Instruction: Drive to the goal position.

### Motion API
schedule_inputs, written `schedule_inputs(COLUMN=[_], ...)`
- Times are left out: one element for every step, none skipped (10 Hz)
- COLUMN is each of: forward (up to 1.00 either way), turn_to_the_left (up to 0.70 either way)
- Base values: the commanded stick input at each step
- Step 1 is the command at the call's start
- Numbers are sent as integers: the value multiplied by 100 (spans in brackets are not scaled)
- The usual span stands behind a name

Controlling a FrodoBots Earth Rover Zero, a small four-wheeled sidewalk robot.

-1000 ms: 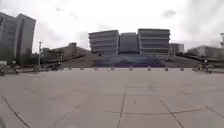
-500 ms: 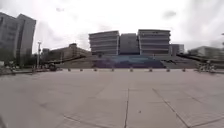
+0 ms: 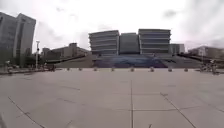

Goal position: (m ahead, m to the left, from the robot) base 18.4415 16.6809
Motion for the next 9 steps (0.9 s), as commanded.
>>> schedule_inputs(forward=[70, 70, 70, 70, 70, 70, 70, 70, 70], turn_to_the_left=[2, 2, 2, 2, 2, 2, 2, 2, 2])
